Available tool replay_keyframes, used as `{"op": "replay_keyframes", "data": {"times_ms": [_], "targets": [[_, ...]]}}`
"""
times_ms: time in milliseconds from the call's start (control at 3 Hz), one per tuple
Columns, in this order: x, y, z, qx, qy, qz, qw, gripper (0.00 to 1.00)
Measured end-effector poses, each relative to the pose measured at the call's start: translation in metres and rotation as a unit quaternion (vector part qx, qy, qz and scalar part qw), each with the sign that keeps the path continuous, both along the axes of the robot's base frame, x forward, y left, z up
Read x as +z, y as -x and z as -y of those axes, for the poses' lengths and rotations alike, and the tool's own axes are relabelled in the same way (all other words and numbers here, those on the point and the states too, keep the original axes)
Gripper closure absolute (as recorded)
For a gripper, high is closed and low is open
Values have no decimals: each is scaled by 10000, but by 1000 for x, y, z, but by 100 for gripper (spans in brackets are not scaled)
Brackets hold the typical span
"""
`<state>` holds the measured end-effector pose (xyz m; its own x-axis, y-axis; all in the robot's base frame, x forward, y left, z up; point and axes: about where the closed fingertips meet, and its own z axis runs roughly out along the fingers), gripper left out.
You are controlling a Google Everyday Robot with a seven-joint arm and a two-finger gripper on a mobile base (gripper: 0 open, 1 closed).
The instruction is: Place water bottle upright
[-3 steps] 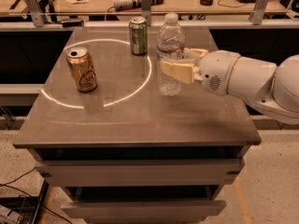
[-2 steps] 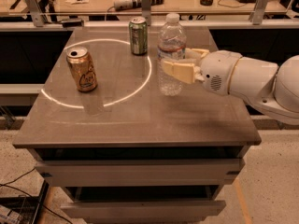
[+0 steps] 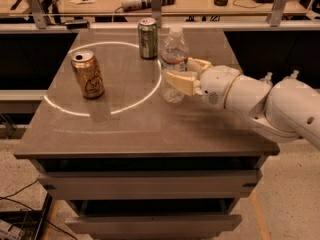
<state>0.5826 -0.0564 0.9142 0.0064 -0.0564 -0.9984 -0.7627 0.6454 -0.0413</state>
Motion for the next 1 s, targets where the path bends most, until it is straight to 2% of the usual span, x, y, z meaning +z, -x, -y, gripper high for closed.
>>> {"op": "replay_keyframes", "data": {"times_ms": [667, 1000], "targets": [[-8, 2, -5, -11, -78, 1, 10000, 100], [-7, 2, -7, 8, -74, 4, 10000, 82]]}}
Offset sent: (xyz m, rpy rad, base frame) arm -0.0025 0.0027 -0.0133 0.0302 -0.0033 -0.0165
